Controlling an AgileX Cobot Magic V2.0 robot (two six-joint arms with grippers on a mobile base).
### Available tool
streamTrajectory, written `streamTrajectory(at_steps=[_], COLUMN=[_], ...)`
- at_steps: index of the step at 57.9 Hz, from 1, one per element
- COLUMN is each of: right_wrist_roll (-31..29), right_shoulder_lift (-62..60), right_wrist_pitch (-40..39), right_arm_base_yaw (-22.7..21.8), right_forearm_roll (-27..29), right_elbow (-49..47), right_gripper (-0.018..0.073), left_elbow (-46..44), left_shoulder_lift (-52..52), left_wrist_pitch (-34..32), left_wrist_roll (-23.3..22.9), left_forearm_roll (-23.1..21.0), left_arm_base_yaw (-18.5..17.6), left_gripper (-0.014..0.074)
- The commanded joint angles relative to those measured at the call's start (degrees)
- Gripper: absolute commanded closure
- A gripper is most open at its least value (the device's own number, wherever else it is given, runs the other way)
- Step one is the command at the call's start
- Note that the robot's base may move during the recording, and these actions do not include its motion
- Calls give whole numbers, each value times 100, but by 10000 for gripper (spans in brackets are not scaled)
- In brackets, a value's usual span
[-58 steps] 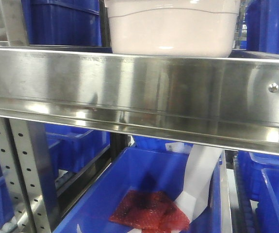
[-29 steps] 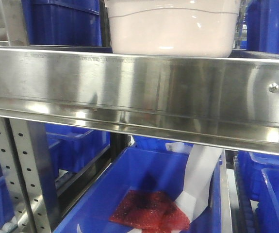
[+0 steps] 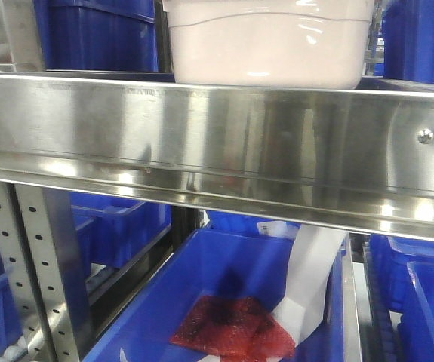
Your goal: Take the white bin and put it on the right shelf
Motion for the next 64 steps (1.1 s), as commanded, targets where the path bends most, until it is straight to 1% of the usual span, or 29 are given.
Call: streamTrajectory(at_steps=[1,8,11,15,18,21,24,30,42,48,51,64], right_wrist_roll=[1,45,331,1088,1974,2502,2686,2681,2681,2688,2688,2688], right_shoulder_lift=[76,76,76,69,69,64,58,-24,-563,-542,-542,-542], right_wrist_pitch=[-474,-730,-936,-1160,-1399,-1649,-1967,-2653,-3257,-3712,-3673,-3725], right_arm_base_yaw=[3,3,3,9,64,183,308,471,471,478,478,478], right_forearm_roll=[100,-272,-631,-1283,-1990,-2417,-2706,-2724,-2724,-2654,-2577,-2580], right_elbow=[-127,44,235,483,732,967,1228,1819,2759,3108,3119,3118], right_gripper=[491,491,491,491,491,491,491,491,491,491,491,491], left_elbow=[54,54,54,54,54,54,54,54,54,54,54,54], left_shoulder_lift=[-54,-54,-54,-54,-54,-54,-54,-54,-54,-54,-54,-54], left_wrist_pitch=[-522,-522,-522,-522,-522,-522,-522,-522,-522,-522,-522,-522], left_wrist_roll=[-25,-25,-25,-25,-25,-25,-25,-25,-25,-25,-25,-25], left_forearm_roll=[6,6,6,6,6,6,6,6,6,6,6,6], left_arm_base_yaw=[-20,-20,-20,-20,-20,-20,-20,-20,-20,-20,-20,-20], left_gripper=[713,713,713,713,713,713,713,713,713,713,713,713])
